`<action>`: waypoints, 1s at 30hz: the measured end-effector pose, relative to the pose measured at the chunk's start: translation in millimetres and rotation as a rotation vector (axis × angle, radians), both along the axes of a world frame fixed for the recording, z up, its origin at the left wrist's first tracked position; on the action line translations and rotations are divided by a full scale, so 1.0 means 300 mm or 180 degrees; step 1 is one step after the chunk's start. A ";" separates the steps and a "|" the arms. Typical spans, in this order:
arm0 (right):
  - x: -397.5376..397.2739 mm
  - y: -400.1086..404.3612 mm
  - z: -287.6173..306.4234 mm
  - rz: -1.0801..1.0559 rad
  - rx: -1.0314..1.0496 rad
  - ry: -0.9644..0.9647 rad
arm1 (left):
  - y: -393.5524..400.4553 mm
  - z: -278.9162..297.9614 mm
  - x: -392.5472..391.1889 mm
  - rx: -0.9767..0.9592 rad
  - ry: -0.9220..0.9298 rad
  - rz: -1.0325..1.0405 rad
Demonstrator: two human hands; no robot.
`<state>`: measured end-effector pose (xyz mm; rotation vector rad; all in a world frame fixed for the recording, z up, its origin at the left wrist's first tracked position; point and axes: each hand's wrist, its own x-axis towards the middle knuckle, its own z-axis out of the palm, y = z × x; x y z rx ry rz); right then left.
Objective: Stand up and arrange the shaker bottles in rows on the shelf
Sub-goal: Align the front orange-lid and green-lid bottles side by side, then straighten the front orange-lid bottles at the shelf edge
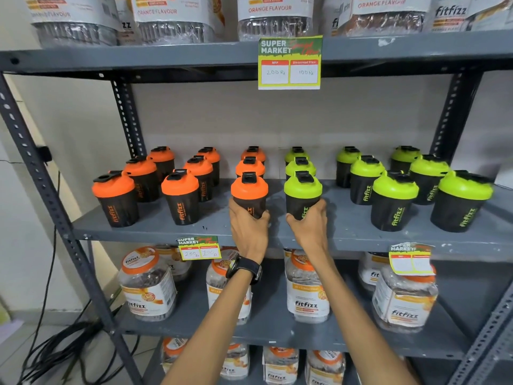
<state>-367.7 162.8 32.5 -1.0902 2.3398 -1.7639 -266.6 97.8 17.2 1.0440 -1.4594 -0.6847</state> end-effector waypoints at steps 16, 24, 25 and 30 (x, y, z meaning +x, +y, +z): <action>0.211 0.146 -0.094 -0.0376 -0.1304 0.0640 | 0.139 -0.062 0.216 -0.0380 0.0004 -0.0006; 0.516 -0.008 -0.085 0.0507 -0.1378 0.0742 | -0.052 -0.045 0.565 -0.0942 0.0199 0.0838; 0.556 -0.047 -0.077 0.0570 -0.1275 0.0716 | -0.098 -0.034 0.603 -0.0946 0.0238 0.0897; 0.720 -0.265 -0.037 0.0522 -0.0656 0.0569 | -0.301 -0.004 0.742 -0.0665 0.0237 0.1138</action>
